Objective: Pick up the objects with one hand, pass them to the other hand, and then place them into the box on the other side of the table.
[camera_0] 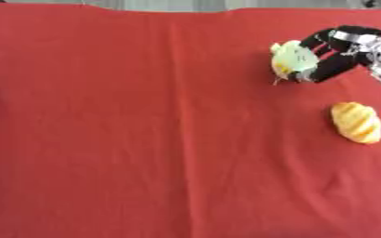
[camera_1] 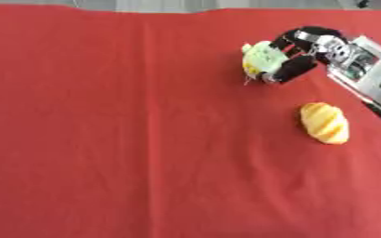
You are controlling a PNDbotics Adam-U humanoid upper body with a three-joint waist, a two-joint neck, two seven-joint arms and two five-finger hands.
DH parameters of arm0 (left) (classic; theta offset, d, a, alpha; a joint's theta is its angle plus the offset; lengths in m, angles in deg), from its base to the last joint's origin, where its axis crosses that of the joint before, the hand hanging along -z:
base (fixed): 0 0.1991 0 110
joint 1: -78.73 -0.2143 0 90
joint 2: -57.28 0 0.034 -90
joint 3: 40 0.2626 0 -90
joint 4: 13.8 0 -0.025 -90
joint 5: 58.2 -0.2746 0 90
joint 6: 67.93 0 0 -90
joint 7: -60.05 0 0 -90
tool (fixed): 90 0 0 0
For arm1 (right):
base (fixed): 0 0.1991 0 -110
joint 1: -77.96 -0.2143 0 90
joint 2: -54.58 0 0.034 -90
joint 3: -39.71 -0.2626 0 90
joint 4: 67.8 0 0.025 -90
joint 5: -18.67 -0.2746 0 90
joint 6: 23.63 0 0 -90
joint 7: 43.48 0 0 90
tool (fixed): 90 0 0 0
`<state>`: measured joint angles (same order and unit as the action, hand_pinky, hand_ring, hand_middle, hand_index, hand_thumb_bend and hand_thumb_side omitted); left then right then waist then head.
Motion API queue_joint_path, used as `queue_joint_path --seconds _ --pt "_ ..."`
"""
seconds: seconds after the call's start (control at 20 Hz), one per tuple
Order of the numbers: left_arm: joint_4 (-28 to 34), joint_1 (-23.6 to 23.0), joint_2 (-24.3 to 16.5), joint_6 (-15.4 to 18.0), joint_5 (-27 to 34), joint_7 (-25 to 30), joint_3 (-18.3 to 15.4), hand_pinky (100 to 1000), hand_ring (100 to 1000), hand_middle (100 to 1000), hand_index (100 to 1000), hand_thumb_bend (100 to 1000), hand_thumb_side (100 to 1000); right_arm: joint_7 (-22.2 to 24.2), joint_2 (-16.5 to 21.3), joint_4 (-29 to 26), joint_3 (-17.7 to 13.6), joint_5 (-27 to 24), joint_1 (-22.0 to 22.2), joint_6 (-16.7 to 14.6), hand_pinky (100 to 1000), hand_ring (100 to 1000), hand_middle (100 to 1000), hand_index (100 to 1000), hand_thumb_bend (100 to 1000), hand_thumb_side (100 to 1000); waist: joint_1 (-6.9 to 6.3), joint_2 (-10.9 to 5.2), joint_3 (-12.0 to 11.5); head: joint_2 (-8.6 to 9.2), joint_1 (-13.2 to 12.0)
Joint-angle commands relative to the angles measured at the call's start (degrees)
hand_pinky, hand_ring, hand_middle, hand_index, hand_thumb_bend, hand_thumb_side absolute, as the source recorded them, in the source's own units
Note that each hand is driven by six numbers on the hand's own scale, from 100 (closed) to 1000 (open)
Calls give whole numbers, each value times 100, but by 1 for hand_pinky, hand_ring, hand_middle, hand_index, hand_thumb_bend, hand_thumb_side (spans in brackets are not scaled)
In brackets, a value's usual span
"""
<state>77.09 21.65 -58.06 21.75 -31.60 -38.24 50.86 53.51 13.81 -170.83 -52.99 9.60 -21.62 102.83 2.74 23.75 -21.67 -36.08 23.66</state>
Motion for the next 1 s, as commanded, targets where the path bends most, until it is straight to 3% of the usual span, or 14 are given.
queue_joint_path --seconds 0.05,0.4,0.65,0.8,0.85,1.0 --pt "77 51 -177 2 -7 -20 -107 916 785 667 702 100 587 22 84 37 -62 101 -13 54 858 872 818 849 414 188 44 -9 -8 72 19" --pt "91 79 -152 -4 -22 1 -81 917 785 664 700 100 585 -159 69 45 -49 314 -18 67 867 833 768 860 388 100 27 13 -12 89 39" --pt "88 68 -129 -8 -31 -10 -84 915 782 658 696 100 586 -423 -2 87 41 823 -26 27 860 748 630 815 371 100 16 44 -39 141 102" --pt "90 69 -107 -11 -40 -11 -78 915 781 656 696 100 586 -829 -69 167 66 1046 -56 57 838 669 525 730 420 100 12 69 -57 165 129" --pt "91 70 -101 -13 -44 -10 -76 915 780 656 695 100 587 -1050 -96 211 64 1096 -71 117 817 613 451 684 429 100 10 78 -67 174 135" --pt "94 52 -95 -13 -49 -15 -83 914 777 652 694 100 588 -1778 -178 283 66 973 -108 232 783 545 349 598 427 100 9 91 -77 156 130"
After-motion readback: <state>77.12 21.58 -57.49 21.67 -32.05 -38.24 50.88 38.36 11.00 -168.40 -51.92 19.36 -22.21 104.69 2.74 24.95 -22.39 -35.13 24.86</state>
